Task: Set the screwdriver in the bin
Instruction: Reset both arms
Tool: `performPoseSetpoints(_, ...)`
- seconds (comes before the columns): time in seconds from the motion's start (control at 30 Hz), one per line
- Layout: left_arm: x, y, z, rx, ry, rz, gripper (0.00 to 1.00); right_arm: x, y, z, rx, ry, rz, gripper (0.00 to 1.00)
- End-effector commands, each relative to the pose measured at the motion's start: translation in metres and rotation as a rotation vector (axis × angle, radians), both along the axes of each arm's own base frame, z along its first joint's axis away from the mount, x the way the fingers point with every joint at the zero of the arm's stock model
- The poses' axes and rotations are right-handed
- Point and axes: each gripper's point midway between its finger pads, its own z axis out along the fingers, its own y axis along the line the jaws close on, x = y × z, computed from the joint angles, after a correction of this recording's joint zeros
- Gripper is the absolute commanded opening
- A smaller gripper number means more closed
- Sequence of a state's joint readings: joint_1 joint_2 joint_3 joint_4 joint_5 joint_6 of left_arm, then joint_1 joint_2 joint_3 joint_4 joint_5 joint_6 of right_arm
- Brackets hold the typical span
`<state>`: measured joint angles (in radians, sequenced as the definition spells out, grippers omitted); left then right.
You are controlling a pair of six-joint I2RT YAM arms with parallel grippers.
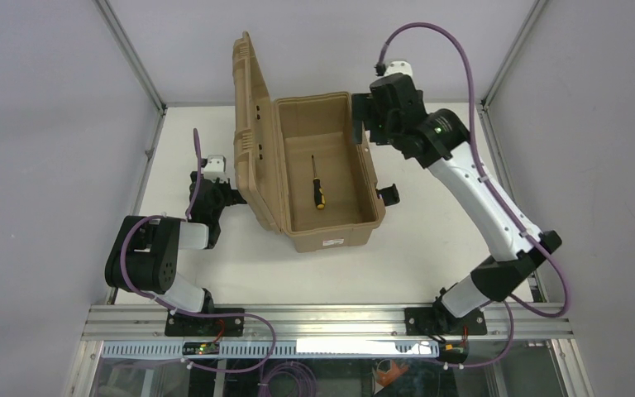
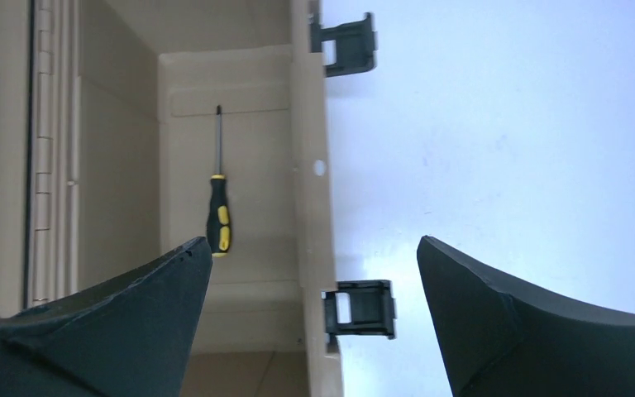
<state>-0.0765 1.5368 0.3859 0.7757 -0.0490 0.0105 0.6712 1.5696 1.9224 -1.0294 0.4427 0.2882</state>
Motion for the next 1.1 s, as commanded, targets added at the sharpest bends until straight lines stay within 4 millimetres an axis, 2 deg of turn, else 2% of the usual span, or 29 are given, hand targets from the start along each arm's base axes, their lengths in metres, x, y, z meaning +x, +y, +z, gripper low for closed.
performPoseSetpoints(0.0,0.004,0.001,0.017,-0.016,-0.055,-0.003,0.99,-0.003,-0.035,0.024,-0.001,-0.127,-0.077,0.99)
performPoseSetpoints(0.2,0.004,0.001,0.017,-0.017,-0.056,-0.003,0.99,-0.019,-0.064,0.015,0.021,-0.181,-0.127,0.99)
performPoseSetpoints(0.47,0.004,0.001,0.017,-0.017,-0.055,-0.003,0.99,-0.042,-0.092,-0.024,0.008,-0.183,-0.188,0.99)
performPoseSetpoints(0.63,0.003,0.001,0.017,-0.016,-0.055,-0.003,0.99,-0.050,-0.090,-0.055,0.041,-0.165,-0.173,0.99)
performPoseSetpoints(1.07,0.003,0.001,0.016,-0.016,-0.055,-0.003,0.99,-0.051,-0.078,-0.144,0.078,-0.080,-0.172,0.99)
